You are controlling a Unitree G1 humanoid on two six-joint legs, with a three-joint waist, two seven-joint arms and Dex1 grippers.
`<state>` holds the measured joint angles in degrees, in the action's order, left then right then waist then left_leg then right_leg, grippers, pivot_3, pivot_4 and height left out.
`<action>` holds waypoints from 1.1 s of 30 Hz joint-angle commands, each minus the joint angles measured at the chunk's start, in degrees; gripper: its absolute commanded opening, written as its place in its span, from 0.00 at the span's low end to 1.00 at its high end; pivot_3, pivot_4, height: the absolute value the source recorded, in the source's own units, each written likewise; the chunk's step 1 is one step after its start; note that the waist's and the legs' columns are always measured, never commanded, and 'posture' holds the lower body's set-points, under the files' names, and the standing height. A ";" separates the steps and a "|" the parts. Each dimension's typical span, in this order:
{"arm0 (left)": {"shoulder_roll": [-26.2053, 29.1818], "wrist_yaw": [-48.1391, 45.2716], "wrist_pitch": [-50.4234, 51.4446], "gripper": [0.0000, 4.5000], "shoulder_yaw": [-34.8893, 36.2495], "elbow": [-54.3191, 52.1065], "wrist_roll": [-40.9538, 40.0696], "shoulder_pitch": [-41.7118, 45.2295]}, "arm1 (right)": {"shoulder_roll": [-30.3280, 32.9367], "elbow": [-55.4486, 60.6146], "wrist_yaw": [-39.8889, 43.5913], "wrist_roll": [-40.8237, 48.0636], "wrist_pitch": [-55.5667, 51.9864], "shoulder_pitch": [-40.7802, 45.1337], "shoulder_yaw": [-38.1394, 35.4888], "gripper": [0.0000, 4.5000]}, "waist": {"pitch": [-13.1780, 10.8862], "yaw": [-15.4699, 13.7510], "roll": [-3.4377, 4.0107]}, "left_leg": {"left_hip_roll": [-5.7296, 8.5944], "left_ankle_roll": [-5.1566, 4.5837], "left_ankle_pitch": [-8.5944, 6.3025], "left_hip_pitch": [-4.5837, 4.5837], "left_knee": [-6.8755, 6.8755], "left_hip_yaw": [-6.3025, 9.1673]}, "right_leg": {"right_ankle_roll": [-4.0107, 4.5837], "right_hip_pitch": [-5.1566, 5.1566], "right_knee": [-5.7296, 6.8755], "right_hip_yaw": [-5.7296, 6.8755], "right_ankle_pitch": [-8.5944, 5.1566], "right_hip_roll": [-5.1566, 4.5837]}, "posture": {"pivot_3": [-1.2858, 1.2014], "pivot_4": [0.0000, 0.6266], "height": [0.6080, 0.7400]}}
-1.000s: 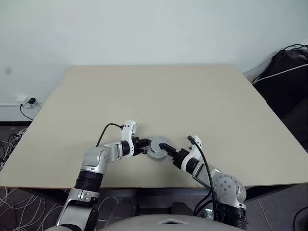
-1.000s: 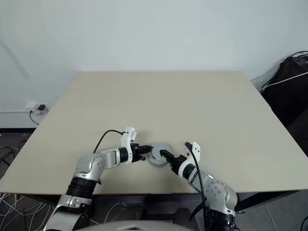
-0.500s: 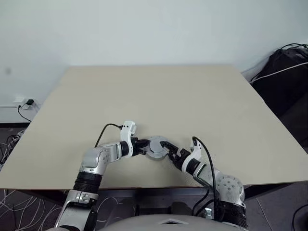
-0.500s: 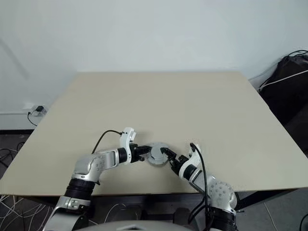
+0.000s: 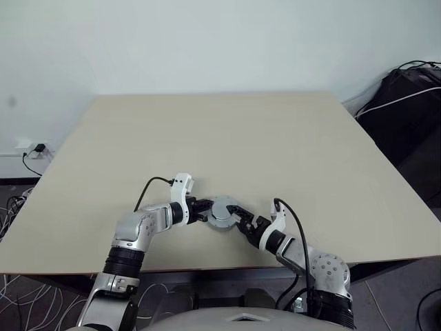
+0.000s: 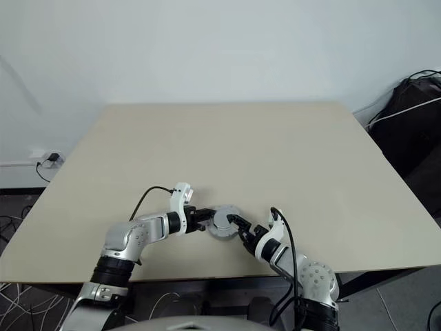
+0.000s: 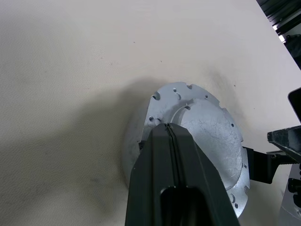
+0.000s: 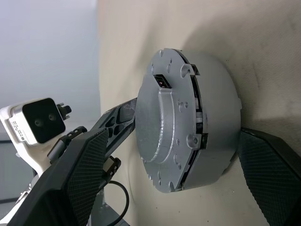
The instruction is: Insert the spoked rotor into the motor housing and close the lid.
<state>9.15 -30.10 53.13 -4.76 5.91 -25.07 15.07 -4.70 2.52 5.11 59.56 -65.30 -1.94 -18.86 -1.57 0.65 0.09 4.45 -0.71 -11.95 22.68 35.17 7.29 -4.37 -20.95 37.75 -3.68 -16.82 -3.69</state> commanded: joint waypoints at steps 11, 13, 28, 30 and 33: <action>-1.56 -0.99 1.42 0.00 -1.96 0.05 0.58 -0.62 | -2.83 2.24 0.24 1.58 -1.46 -0.30 5.13 0.28 | 0.00 0.07 0.13 | -0.02 0.00 0.00 0.01 0.02 -0.01 | -0.02 -0.02 0.01 -0.03 -0.09 0.01 | 0.52 0.00 1.00; -1.65 -1.08 1.47 0.00 -1.88 -0.02 0.71 -0.66 | -2.79 2.24 0.09 1.65 -1.44 -0.33 5.17 0.27 | 0.00 0.09 0.13 | -0.02 0.00 0.00 0.00 0.03 -0.01 | 0.00 -0.01 0.01 -0.03 -0.09 0.00 | 0.52 0.00 1.00; -1.79 -1.40 0.86 0.00 -0.85 -4.39 -0.22 -2.14 | -2.73 2.49 -1.02 1.56 -0.18 -0.94 4.26 0.27 | -0.01 0.15 0.17 | -0.02 0.00 0.00 0.01 0.02 -0.01 | -0.01 -0.04 0.01 -0.06 -0.09 -0.04 | 0.52 0.00 1.00; -2.30 -1.16 -0.09 0.00 0.23 -6.16 -0.78 -3.06 | -2.79 2.64 -1.28 1.80 0.15 -1.13 4.03 0.27 | -0.02 0.15 0.16 | -0.02 0.00 0.00 0.04 0.00 -0.02 | -0.01 -0.07 0.01 -0.06 -0.08 -0.06 | 0.52 0.00 1.00; -3.86 0.16 -4.68 0.00 2.31 -9.03 -0.45 -5.09 | -3.00 2.80 -1.67 2.38 1.04 -1.54 3.44 0.27 | -0.06 0.13 0.18 | -0.02 0.03 -0.02 0.15 -0.04 -0.01 | 0.01 -0.20 0.01 -0.06 -0.01 -0.06 | 0.52 0.00 1.00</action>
<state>7.34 -29.23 50.69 -1.14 1.08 -23.18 9.86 -4.64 3.80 4.21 61.27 -65.01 -3.64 -16.83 -1.63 0.78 0.27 4.43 -0.67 -11.98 22.89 35.12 7.28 -4.24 -21.20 37.76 -3.75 -16.76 -3.75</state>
